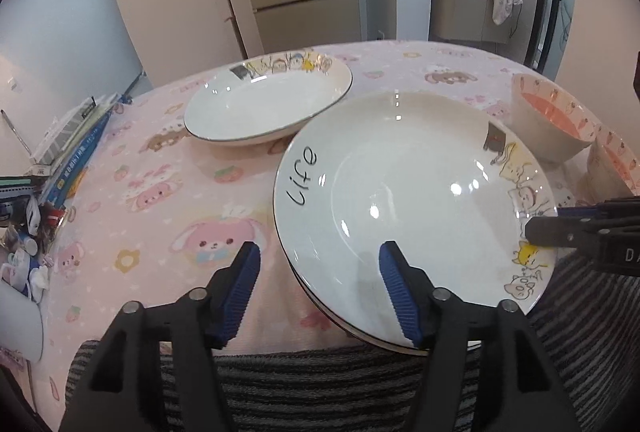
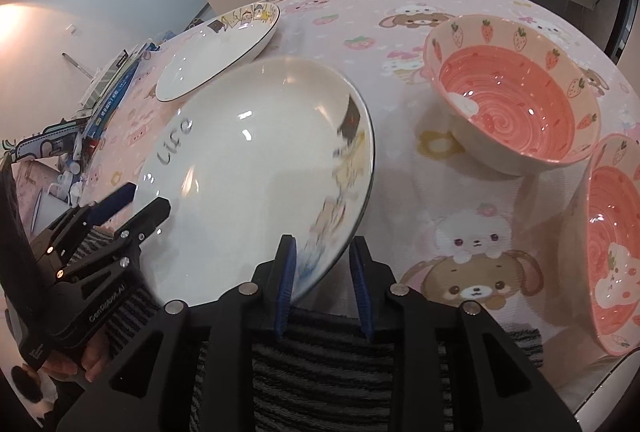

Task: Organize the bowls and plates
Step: 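Lower the plate onto the other plate and open both tools, then move both tools toward the small white bowl beside the pink bowls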

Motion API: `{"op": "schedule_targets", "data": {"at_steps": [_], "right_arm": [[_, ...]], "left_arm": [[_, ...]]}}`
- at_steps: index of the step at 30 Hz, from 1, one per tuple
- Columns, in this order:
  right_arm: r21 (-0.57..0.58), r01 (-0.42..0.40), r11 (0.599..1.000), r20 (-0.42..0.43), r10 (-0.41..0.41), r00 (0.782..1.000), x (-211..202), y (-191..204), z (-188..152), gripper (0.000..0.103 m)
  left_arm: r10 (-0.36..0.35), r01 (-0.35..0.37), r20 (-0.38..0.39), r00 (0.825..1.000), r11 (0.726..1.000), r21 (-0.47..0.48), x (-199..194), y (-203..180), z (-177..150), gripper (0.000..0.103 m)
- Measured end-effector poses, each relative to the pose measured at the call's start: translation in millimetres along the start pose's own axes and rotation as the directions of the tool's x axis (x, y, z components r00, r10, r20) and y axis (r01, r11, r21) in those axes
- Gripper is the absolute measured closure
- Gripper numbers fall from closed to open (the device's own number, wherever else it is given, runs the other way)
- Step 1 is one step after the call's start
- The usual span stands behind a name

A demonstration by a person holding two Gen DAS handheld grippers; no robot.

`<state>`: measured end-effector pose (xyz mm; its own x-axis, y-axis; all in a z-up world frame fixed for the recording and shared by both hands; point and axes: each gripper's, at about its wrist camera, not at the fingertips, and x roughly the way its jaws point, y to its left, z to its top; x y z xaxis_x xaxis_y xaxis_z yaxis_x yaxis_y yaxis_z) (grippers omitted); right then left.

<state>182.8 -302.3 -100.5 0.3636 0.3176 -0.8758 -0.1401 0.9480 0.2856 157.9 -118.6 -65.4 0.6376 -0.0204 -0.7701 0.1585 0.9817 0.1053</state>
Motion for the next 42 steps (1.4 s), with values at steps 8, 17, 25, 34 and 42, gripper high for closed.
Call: {"op": "schedule_targets", "data": {"at_steps": [8,17,25,34,42], "right_arm": [[-0.020,0.006,1.000,0.053,-0.005,0.999,-21,5,-1,0.069],[-0.030,0.041,0.999,0.174,-0.035,0.984,-66,13,1,0.060],[-0.024,0.060,0.998,0.349,-0.048,0.936,-128,17,-6,0.055],[-0.006,0.075,0.997,0.506,-0.062,0.860,-194,11,-31,0.045],[0.091,0.073,0.993,0.620,-0.114,0.776,-240,-19,-62,0.040]], "left_arm": [[-0.077,0.078,0.138,0.987,0.997,0.001,-30,-1,2,0.032],[-0.062,0.070,0.406,0.912,0.998,-0.005,-95,-1,4,0.021],[-0.063,0.069,0.515,0.855,0.998,0.007,-141,-9,0,0.001],[-0.147,0.164,0.581,0.800,0.986,0.023,-179,-20,-6,0.000],[-0.231,0.243,0.596,0.769,0.968,0.062,-209,-45,-1,0.000]]}}
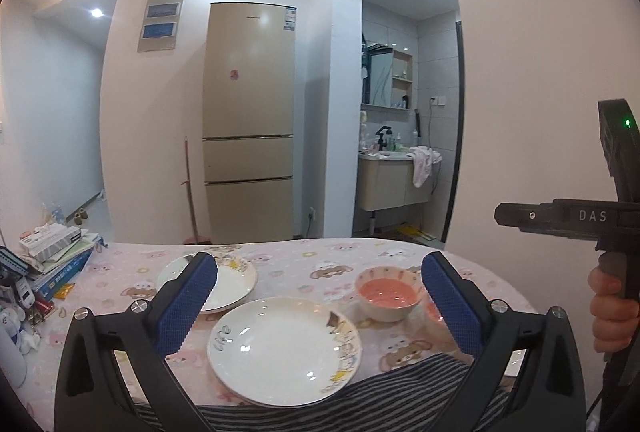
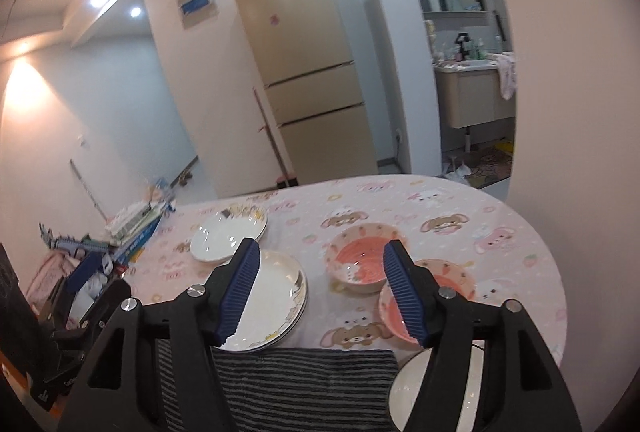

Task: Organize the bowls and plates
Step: 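Move both tools toward the small white bowl beside the pink bowls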

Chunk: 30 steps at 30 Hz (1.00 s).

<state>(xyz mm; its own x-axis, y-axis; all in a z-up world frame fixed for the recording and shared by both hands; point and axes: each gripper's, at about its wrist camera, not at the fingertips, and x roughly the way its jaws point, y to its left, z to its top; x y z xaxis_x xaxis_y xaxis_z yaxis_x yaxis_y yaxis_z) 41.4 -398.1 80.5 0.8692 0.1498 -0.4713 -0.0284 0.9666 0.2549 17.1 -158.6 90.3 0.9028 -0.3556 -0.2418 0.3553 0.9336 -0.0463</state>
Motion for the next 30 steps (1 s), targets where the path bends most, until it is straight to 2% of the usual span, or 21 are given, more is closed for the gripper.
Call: {"op": "schedule_targets", "data": {"at_steps": [3,5,7,10,13,16,18,23,26,28,30], "right_arm": [[0.021,0.002,1.000,0.018,-0.002,1.000,-14,-14,0,0.040],[0.024,0.027,0.999,0.033,-0.028,0.999,-24,-23,-4,0.040],[0.018,0.069,0.997,0.044,-0.070,0.997,-31,-32,-10,0.040],[0.025,0.144,0.989,0.028,-0.145,0.989,-34,-51,-21,0.040],[0.059,0.181,0.982,-0.024,-0.180,0.983,-33,-74,-33,0.040],[0.089,0.226,0.970,-0.072,-0.219,0.973,-28,-97,-51,0.040],[0.110,0.251,0.962,-0.109,-0.239,0.965,-22,-113,-64,0.040],[0.210,0.235,0.949,-0.198,-0.194,0.961,-13,-153,-86,0.040],[0.230,0.239,0.943,-0.235,-0.184,0.954,-8,-166,-97,0.040],[0.244,0.216,0.945,-0.258,-0.152,0.954,-5,-172,-104,0.039],[0.258,0.193,0.947,-0.291,-0.114,0.950,2,-175,-111,0.040]], "left_arm": [[-0.005,0.005,-0.019,1.000,1.000,-0.005,4,-16,6,0.000],[-0.028,0.028,-0.026,0.999,0.999,-0.022,7,-25,2,0.000],[-0.053,0.051,-0.066,0.996,0.998,-0.032,14,-35,-2,0.000],[-0.113,0.105,-0.139,0.984,0.992,-0.064,30,-55,-17,0.000],[-0.148,0.136,-0.223,0.963,0.988,-0.071,49,-77,-30,0.000],[-0.184,0.162,-0.331,0.926,0.982,-0.094,68,-99,-43,0.000],[-0.224,0.177,-0.400,0.889,0.973,-0.150,81,-109,-55,0.000],[-0.226,0.167,-0.473,0.852,0.972,-0.162,98,-134,-81,0.000],[-0.224,0.160,-0.511,0.830,0.973,-0.167,111,-143,-92,0.000],[-0.233,0.160,-0.540,0.809,0.971,-0.180,119,-147,-100,0.002],[-0.255,0.164,-0.571,0.780,0.964,-0.207,129,-147,-109,0.002]]}}
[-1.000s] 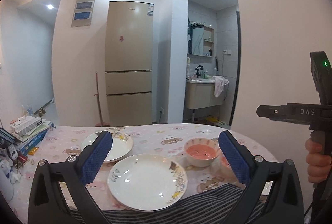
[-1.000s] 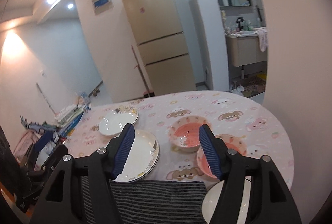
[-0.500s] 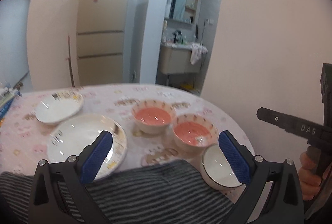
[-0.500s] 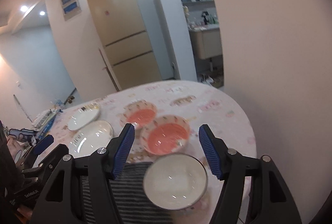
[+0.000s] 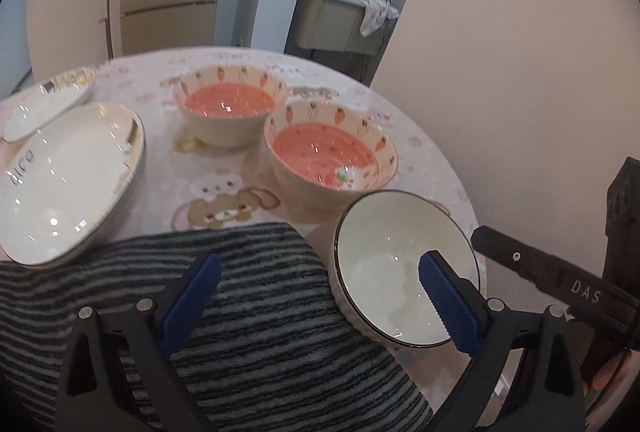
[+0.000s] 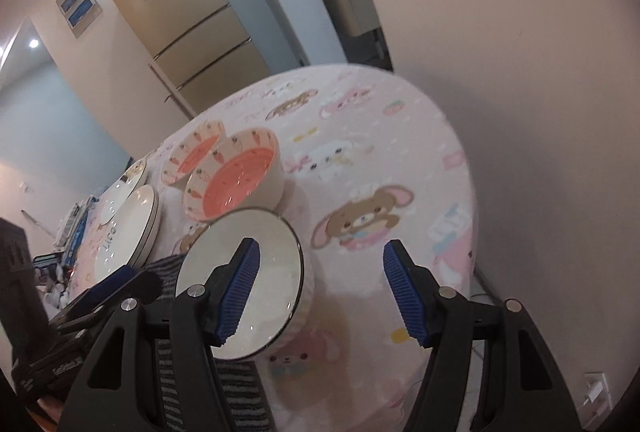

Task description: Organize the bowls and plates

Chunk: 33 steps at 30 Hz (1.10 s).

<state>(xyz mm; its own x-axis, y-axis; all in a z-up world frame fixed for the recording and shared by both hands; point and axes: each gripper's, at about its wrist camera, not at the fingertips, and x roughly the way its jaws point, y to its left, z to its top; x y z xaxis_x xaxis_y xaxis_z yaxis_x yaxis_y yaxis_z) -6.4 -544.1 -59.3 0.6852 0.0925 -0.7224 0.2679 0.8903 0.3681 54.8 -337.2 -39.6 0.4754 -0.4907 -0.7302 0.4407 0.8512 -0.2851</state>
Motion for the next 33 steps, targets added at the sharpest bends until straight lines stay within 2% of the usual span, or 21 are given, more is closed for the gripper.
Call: {"op": "schedule_targets", "data": {"at_steps": [4,7,8,10,12,15,20,23,27,33], "right_arm": [[-0.040,-0.014,0.999,-0.041,0.013,0.999,14,6,-5,0.040],[-0.028,-0.001,1.000,-0.059,-0.001,0.998,23,3,-6,0.041],[-0.031,0.010,0.999,-0.059,-0.012,0.998,25,3,-6,0.048],[-0.036,0.014,0.999,-0.072,-0.017,0.997,32,4,-7,0.053],[-0.012,-0.005,1.000,-0.092,0.004,0.996,39,2,-8,0.054],[0.015,-0.010,1.000,-0.119,0.012,0.993,49,1,-10,0.057],[0.033,-0.034,0.999,-0.149,0.039,0.988,61,3,-13,0.073],[0.026,-0.067,0.997,-0.141,0.070,0.988,62,7,-14,0.085],[-0.026,-0.035,0.999,-0.090,0.032,0.995,59,12,-20,0.088],[-0.029,-0.076,0.997,0.024,0.076,0.997,49,4,-35,0.088]], "left_arm": [[-0.021,0.020,-0.071,0.997,1.000,-0.012,21,3,-6,0.005],[0.000,0.001,-0.052,0.999,1.000,0.015,21,0,-8,0.009],[-0.003,0.004,-0.051,0.999,1.000,0.014,21,-1,-8,0.012],[0.001,0.000,-0.057,0.998,1.000,0.014,22,-1,-8,0.019],[0.021,-0.020,-0.066,0.998,1.000,0.022,24,-2,-8,0.033],[0.026,-0.025,-0.070,0.997,1.000,0.019,28,-1,-8,0.035],[0.035,-0.034,-0.065,0.997,0.999,0.018,32,0,-9,0.035],[0.025,-0.024,-0.061,0.998,1.000,0.019,34,0,-10,0.035],[-0.002,0.002,-0.056,0.998,1.000,-0.001,33,4,-9,0.035],[-0.045,0.045,-0.009,0.999,0.998,-0.040,24,10,-9,0.035]]}}
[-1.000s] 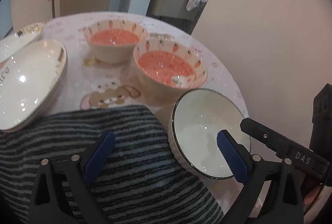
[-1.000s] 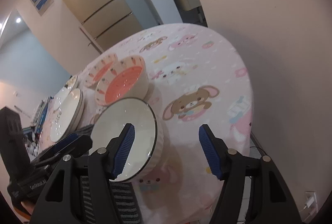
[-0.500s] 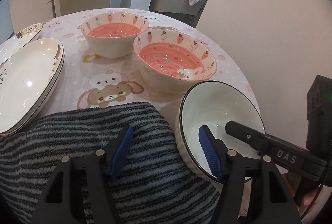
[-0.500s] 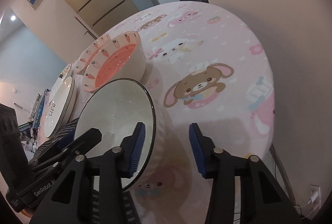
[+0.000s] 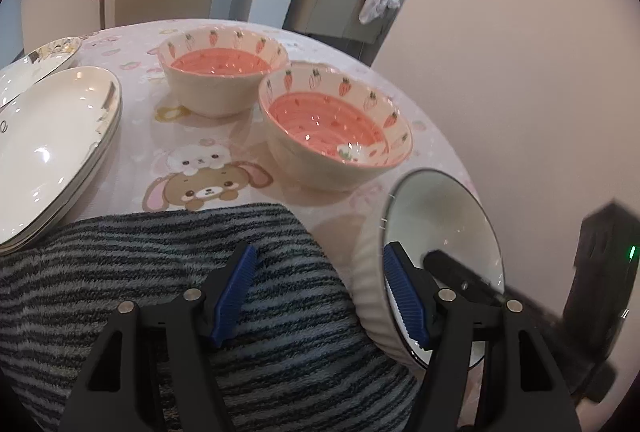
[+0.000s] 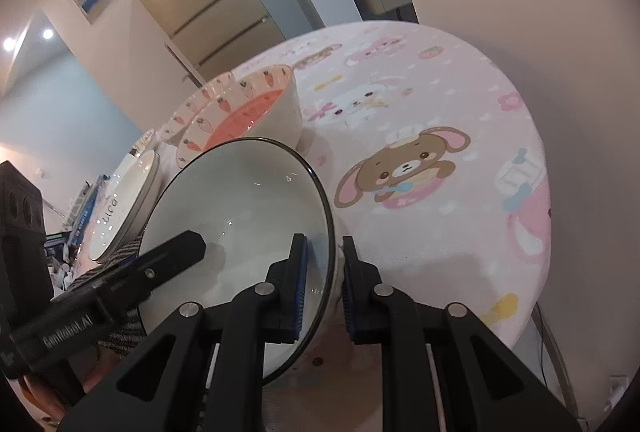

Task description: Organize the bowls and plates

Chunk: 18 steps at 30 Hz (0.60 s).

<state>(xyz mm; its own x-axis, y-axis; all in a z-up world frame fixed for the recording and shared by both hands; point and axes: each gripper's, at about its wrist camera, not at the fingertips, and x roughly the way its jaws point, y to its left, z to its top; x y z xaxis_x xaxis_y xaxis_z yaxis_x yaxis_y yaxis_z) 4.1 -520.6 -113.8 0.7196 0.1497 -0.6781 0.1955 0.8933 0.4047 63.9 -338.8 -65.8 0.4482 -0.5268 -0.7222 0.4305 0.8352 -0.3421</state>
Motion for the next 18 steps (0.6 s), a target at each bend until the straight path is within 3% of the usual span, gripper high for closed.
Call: {"op": "schedule_targets", "data": {"at_steps": [3,8,13,18], "right_arm": [[-0.033,0.003,0.999,0.060,-0.001,0.998,-6,2,-8,0.087],[-0.067,-0.010,0.998,0.119,0.018,0.993,-12,2,-18,0.087],[-0.066,-0.040,0.997,0.128,0.049,0.991,-13,-3,-19,0.087],[-0.088,-0.035,0.995,0.136,0.047,0.990,-13,0,-20,0.087]], "left_arm": [[-0.024,0.024,0.017,1.000,1.000,-0.011,-5,0,1,0.040],[-0.018,0.020,-0.030,0.999,0.997,0.081,0,-14,-1,0.046],[-0.051,0.057,-0.047,0.998,0.988,0.142,0,-27,-3,0.073],[-0.050,0.069,-0.117,0.992,0.985,0.159,15,-32,-7,0.075]]}}
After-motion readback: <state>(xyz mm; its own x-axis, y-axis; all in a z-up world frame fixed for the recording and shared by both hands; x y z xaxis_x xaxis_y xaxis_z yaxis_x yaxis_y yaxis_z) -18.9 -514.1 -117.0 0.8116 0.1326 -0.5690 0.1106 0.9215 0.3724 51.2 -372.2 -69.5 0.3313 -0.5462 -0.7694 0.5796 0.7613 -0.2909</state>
